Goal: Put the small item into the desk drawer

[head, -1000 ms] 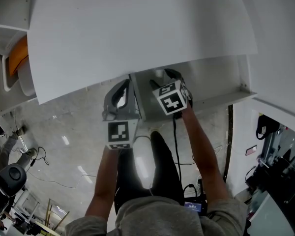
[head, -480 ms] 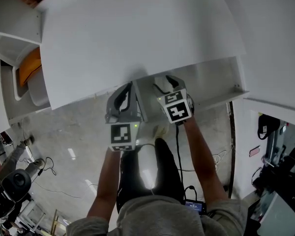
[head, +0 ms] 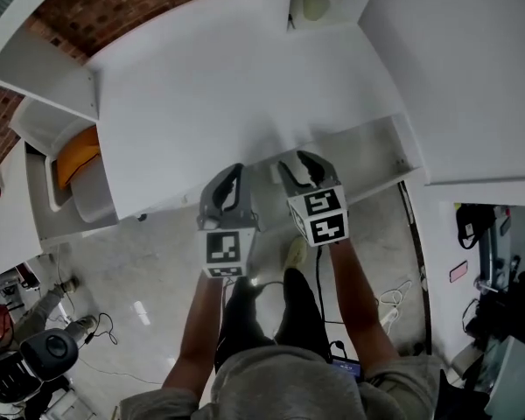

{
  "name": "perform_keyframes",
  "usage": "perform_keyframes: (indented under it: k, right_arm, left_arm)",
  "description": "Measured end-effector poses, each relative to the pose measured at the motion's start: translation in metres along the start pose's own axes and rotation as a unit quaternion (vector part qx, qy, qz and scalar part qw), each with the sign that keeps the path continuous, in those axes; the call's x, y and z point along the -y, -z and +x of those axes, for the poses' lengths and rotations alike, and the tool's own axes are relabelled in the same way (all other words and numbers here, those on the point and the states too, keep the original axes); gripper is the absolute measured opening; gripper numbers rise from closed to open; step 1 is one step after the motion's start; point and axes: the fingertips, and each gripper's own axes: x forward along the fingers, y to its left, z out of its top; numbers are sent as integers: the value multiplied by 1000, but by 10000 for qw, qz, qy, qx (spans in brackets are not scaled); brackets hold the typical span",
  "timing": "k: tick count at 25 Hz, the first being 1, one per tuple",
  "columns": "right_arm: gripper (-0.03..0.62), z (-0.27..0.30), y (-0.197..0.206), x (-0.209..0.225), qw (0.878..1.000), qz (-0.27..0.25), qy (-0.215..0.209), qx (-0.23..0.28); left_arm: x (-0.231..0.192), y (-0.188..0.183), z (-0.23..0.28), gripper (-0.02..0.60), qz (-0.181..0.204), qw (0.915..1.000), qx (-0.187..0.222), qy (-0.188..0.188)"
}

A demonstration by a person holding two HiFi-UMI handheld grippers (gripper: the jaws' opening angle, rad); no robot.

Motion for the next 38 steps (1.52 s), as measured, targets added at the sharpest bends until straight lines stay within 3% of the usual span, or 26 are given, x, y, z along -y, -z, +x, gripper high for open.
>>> perform_keyframes:
  k: [9,19,27,38]
  right_arm:
    - [109,-79,-45,-7,9966,-1,494,660]
    - [23,-153,-80,-23,9864,7,1000,1307]
    - [5,-182,-75,-31,9797,74,1279,1540]
    - [3,-213,-55,-37,9743,99,1538,1641]
  left_arm:
    - [9,-54,-33,12,119,9995,258,123]
    - [13,-82,-71,12,207,9989,354,242]
    - [12,-101,-101,12,205,9975,623,278]
    - [19,-85,-129,12,338,9970,498,477]
